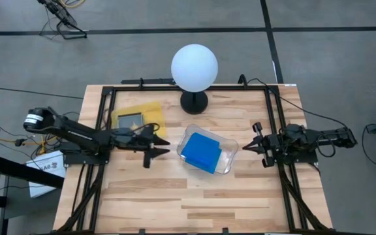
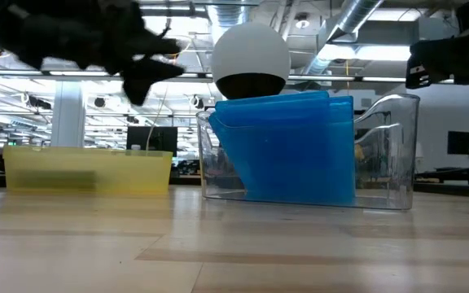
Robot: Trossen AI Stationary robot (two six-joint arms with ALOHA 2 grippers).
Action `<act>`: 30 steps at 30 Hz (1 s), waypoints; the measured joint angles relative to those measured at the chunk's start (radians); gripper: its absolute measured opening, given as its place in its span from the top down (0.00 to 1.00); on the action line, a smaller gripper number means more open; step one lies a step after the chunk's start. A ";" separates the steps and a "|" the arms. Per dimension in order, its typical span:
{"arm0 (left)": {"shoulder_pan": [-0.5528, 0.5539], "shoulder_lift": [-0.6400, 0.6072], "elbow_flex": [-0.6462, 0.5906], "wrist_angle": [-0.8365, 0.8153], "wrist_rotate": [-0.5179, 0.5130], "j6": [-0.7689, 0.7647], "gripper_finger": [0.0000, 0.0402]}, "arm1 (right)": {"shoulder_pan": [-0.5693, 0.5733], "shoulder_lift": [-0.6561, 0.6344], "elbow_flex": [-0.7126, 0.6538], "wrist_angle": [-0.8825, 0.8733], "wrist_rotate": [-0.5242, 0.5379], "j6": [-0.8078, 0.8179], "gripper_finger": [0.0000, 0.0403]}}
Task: Pick & place jewel cases by type
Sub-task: Return to Home Position
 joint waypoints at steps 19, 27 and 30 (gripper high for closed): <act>0.003 -0.433 -0.345 0.084 0.059 0.146 0.59 | 0.000 0.000 -0.001 0.000 0.004 -0.002 1.00; 0.090 -0.583 -0.346 -0.044 0.295 0.232 0.59 | 0.000 0.000 -0.001 0.000 0.004 -0.002 1.00; 0.132 -0.672 -0.346 -0.190 0.278 0.216 0.59 | 0.000 0.000 -0.001 0.000 0.004 -0.002 1.00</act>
